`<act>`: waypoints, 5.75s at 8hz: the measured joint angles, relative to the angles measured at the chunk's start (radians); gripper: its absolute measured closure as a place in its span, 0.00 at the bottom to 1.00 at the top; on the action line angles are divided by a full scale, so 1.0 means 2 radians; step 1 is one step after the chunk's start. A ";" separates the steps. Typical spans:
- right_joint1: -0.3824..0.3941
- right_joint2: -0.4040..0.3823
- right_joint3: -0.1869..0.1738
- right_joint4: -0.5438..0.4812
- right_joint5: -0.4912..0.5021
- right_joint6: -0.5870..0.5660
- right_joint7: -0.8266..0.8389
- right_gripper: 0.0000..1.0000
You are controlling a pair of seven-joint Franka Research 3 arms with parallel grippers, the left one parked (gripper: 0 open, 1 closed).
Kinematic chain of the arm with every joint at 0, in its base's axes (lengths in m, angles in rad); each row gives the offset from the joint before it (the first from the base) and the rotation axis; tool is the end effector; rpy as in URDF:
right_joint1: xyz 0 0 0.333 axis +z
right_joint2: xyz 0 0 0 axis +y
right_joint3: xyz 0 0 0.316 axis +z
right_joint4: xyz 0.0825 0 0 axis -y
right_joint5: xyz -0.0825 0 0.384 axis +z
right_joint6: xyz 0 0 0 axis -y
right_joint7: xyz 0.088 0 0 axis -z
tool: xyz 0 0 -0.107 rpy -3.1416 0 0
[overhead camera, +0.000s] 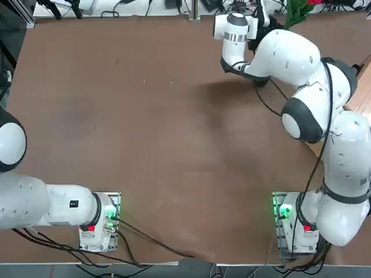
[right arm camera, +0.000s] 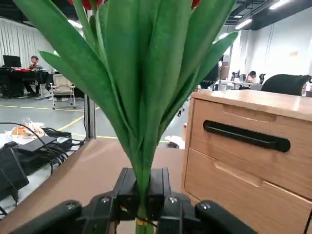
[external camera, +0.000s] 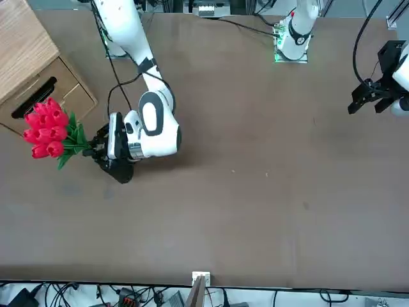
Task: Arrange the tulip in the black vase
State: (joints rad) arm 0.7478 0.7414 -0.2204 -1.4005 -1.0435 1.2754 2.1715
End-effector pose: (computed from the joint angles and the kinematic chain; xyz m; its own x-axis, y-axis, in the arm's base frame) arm 0.6073 0.2640 0.3140 0.0401 -0.1269 0.9911 -0.9978 -0.0574 0.0330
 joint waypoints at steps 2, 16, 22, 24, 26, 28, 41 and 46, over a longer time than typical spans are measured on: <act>0.000 0.013 0.001 0.000 0.003 0.008 0.005 0.90; 0.034 0.038 0.012 0.057 0.043 0.019 0.011 0.00; 0.066 0.017 0.013 0.178 0.170 0.004 -0.208 0.00; 0.063 -0.005 0.010 0.200 0.202 0.005 -0.320 0.00; 0.049 -0.040 0.008 0.209 0.225 0.006 -0.430 0.00; 0.017 -0.070 0.007 0.211 0.258 0.019 -0.529 0.00; -0.216 -0.164 0.005 0.135 0.438 0.114 -0.979 0.00; -0.304 -0.192 0.010 0.106 0.498 0.119 -1.110 0.00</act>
State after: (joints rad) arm 0.1399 0.3583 -0.2008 -1.1885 -0.0476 1.5139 -0.0491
